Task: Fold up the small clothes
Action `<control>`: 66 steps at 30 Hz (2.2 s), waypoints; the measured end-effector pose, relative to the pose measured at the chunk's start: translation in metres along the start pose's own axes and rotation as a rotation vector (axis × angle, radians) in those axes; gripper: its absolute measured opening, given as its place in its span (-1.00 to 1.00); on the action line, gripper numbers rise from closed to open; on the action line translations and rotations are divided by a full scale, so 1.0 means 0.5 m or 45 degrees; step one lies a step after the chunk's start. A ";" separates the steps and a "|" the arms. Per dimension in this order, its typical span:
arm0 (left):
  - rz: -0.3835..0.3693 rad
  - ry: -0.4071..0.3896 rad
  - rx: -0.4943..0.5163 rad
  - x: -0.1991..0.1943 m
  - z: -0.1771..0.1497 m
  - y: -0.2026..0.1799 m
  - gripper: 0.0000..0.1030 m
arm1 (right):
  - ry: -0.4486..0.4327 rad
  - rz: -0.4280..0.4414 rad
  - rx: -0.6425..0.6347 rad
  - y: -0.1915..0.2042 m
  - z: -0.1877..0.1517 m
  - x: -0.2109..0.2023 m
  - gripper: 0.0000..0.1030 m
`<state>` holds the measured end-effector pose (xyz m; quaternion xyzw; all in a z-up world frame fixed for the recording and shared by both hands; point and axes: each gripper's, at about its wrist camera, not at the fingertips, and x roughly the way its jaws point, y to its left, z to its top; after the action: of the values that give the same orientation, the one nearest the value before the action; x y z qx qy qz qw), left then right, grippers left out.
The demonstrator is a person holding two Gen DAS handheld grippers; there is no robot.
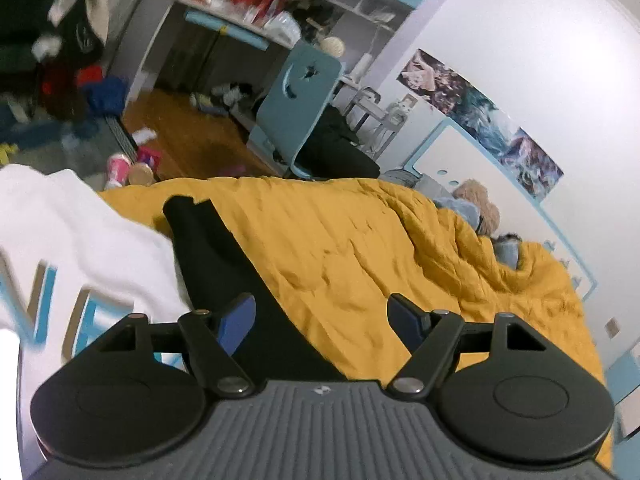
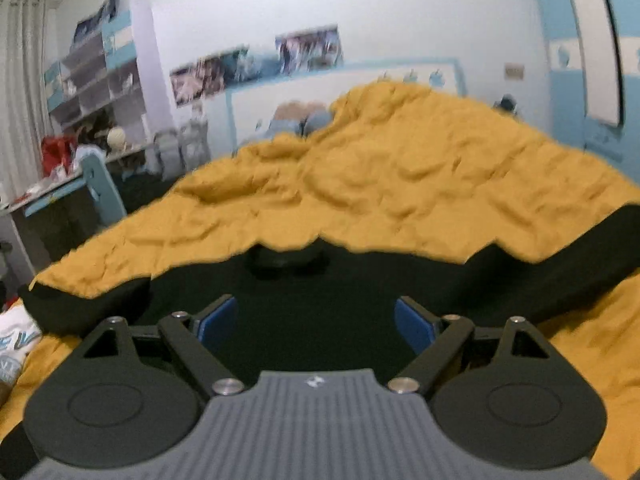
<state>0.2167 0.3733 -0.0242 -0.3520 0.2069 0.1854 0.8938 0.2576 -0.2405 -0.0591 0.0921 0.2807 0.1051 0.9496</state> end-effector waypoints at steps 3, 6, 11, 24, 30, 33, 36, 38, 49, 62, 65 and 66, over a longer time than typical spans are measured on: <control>0.054 0.052 -0.091 0.062 0.059 0.073 0.46 | 0.061 0.049 -0.015 0.003 -0.013 0.037 0.37; 0.072 0.108 -0.203 0.121 0.085 0.139 0.45 | 0.108 0.069 -0.032 0.011 -0.021 0.064 0.20; 0.202 0.076 -0.244 0.178 0.088 0.192 0.41 | 0.150 0.081 -0.056 0.033 -0.026 0.093 0.12; 0.143 -0.041 -0.009 0.158 0.096 0.113 -0.91 | 0.197 0.072 -0.105 0.036 -0.028 0.094 0.11; -0.021 -0.141 0.233 0.022 0.113 -0.077 -0.91 | 0.251 0.039 -0.103 0.023 -0.016 0.089 -0.15; -0.168 -0.171 0.347 -0.071 0.111 -0.217 -0.91 | 0.243 0.046 -0.103 0.018 -0.008 0.075 -0.19; -0.319 -0.153 0.442 -0.147 0.074 -0.357 -0.91 | 0.226 0.058 -0.093 0.007 0.000 0.058 -0.20; -0.417 -0.136 0.449 -0.180 0.041 -0.434 -0.91 | 0.209 0.065 -0.084 -0.005 0.007 0.044 -0.24; -0.685 0.422 0.562 -0.086 -0.326 -0.675 -0.91 | 0.209 -0.006 0.053 -0.142 0.019 -0.027 -0.33; -0.574 0.913 0.816 -0.023 -0.569 -0.564 0.22 | 0.282 -0.014 0.160 -0.216 -0.028 -0.045 -0.32; -0.554 0.835 0.856 -0.067 -0.509 -0.551 0.22 | 0.301 0.009 0.185 -0.213 -0.022 -0.028 -0.18; -0.537 0.799 0.869 -0.085 -0.490 -0.553 0.22 | 0.308 0.014 0.191 -0.210 -0.018 -0.022 -0.14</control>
<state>0.2540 0.0034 -0.0134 -0.1129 0.4385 -0.1919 0.8707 0.2590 -0.3431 -0.0856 0.1511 0.3995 0.0994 0.8987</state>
